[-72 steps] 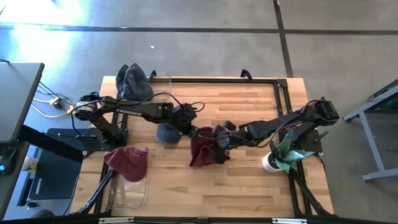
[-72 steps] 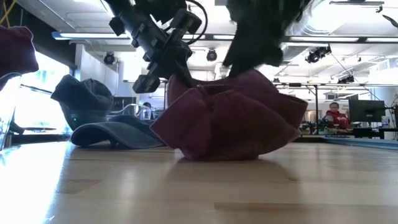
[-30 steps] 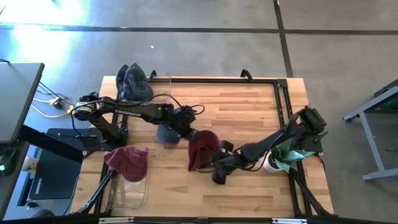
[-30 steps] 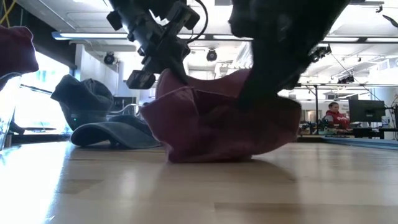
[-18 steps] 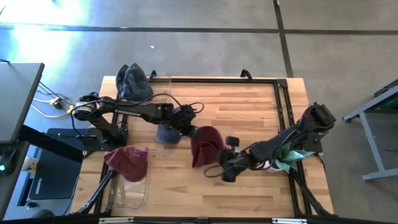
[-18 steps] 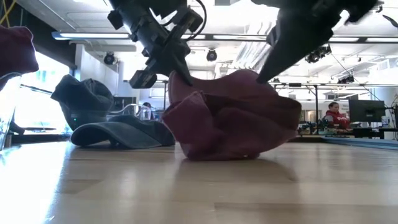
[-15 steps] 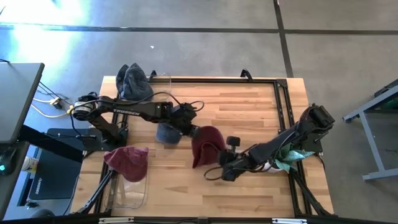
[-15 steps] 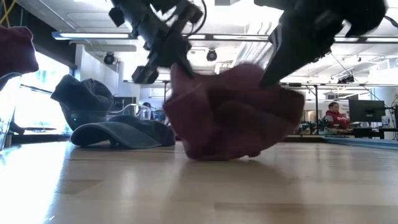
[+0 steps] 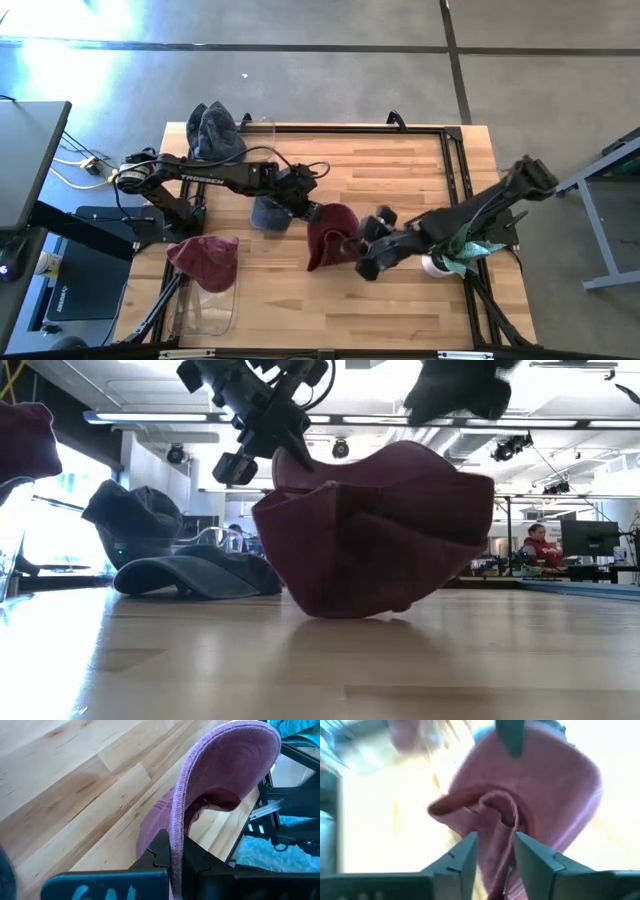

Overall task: Pick & Place hat
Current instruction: Put the red cap into the bottom transparent bin

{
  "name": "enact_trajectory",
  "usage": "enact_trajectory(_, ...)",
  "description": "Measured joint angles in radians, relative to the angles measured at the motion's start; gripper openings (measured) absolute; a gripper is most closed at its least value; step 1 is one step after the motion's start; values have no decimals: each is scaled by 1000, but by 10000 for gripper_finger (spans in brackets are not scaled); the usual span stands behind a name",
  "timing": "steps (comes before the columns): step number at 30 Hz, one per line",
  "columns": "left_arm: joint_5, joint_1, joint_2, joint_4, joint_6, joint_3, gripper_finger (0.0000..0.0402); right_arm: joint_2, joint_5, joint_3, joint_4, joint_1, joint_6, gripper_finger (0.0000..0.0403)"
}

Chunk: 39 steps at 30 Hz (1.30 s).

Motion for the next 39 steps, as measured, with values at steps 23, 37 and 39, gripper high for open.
enact_trajectory(23,-57,-51,0,146,19,0,1,-26,-845,2,-51,-533,-201,170)
enact_trajectory(37,62,48,1,133,192,-1,86,-19,-989,-201,124,-633,-192,9)
enact_trajectory(39,149,101,-6,122,186,0,113,-15,-1107,-272,200,-677,-90,11)
